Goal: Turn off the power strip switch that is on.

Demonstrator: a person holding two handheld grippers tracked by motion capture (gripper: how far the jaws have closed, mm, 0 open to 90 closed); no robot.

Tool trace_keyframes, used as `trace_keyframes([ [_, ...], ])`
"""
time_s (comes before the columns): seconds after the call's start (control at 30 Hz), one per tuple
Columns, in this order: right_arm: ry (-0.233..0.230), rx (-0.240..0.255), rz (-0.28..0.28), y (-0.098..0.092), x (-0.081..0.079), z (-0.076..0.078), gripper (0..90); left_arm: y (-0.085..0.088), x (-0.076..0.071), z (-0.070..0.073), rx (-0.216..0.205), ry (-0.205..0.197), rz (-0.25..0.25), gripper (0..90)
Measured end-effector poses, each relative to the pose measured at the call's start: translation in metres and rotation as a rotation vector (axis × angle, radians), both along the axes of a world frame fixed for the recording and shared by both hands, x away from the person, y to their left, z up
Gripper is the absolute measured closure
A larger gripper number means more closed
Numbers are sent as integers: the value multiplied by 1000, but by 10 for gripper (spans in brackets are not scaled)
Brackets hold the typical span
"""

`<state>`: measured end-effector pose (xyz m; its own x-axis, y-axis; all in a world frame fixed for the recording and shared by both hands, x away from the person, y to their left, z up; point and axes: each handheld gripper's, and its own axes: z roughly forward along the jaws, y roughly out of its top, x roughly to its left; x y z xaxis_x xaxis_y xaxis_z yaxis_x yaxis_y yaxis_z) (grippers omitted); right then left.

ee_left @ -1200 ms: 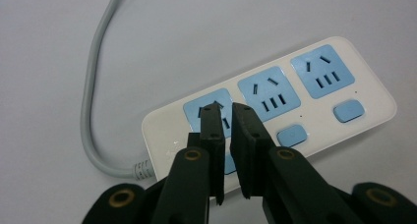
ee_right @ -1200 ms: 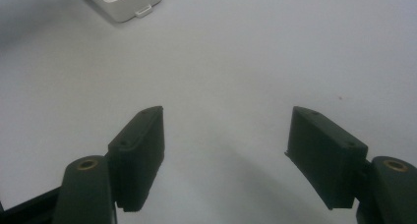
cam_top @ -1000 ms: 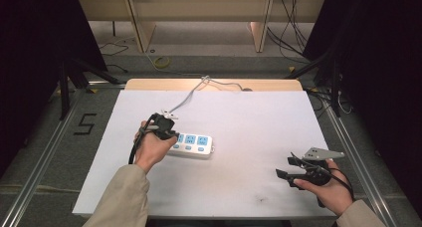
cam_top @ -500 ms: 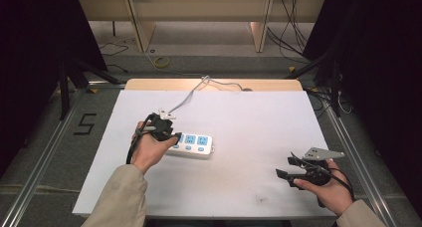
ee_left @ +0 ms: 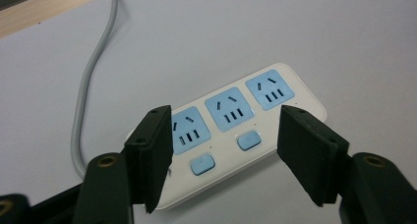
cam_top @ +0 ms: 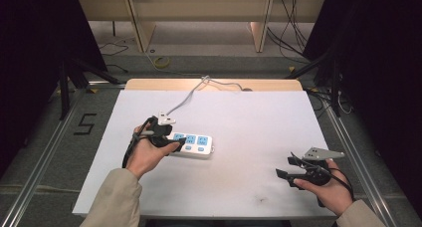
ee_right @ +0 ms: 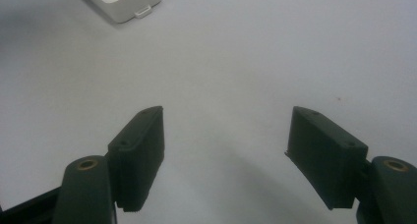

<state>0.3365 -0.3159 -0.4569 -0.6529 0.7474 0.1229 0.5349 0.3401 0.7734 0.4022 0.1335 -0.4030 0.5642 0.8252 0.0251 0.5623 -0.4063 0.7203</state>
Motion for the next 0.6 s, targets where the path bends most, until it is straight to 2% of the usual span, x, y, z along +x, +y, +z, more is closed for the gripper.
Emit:
trace_keyframes([
  [0.37,1,-1,-1,0,0,0,306,4,-11,-2,-12,-18,-24,329],
  [0.6,1,0,-1,0,0,0,306,7,-16,-3,17,-30,-28,303],
])
